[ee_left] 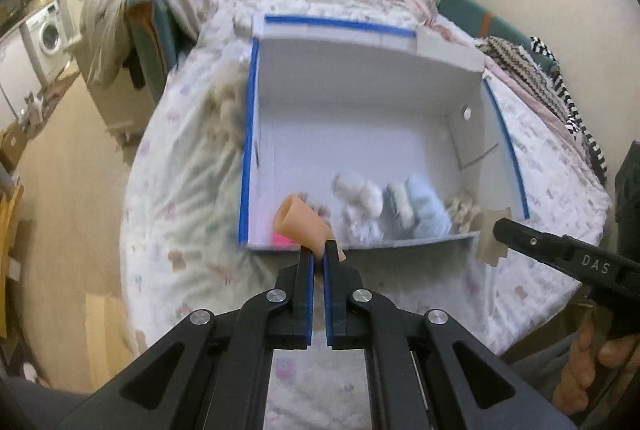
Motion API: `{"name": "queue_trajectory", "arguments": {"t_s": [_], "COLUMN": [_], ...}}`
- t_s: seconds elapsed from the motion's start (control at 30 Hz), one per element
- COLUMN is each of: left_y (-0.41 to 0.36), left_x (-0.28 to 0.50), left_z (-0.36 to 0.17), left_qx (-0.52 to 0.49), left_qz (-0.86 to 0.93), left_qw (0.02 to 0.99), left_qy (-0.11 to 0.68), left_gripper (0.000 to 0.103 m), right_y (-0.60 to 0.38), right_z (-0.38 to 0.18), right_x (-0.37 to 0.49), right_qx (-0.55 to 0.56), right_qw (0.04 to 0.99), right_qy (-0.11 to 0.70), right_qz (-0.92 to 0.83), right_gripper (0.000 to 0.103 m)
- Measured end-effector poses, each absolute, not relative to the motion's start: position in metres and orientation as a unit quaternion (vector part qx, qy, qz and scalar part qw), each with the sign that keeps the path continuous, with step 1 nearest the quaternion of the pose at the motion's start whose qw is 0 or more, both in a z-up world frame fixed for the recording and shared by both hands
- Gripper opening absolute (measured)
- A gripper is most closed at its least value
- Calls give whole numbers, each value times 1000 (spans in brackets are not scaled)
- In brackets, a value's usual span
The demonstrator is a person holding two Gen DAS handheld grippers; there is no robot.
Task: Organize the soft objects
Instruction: 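Carry the foam tube and sponge into the box and open both tools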
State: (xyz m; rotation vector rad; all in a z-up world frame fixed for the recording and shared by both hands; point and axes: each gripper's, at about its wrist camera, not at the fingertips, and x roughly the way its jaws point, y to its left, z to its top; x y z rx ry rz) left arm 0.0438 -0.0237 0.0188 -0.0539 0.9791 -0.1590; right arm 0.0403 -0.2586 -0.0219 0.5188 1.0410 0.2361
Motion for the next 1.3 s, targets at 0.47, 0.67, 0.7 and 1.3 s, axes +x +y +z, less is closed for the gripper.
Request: {"name": "queue_trajectory", "arguments": {"t_s": [0.47, 0.67, 0.7, 1.3], "left_y": [-53, -60, -59, -73], "left_x": [97, 122, 125, 144], "left_z": [35, 21, 17, -44], "left_qx": [-2, 4, 0, 23], "left_qz": [-78, -78, -78, -66], "left_qw": [885, 880, 880, 873], "left_qy": [459, 468, 468, 483], "left_gripper": [4, 4, 4, 5], "right_y": [-245, -249, -250, -242], "right_z": [-3, -15, -19, -75], "right_x": [93, 112, 113, 128], "right_qx": [225, 223, 224, 193], "right_qw": [842, 841, 840, 820], "right_qy": [475, 478, 478, 528], "right_qz": [125, 122, 123, 106], "right_gripper": [14, 14, 14, 14]}}
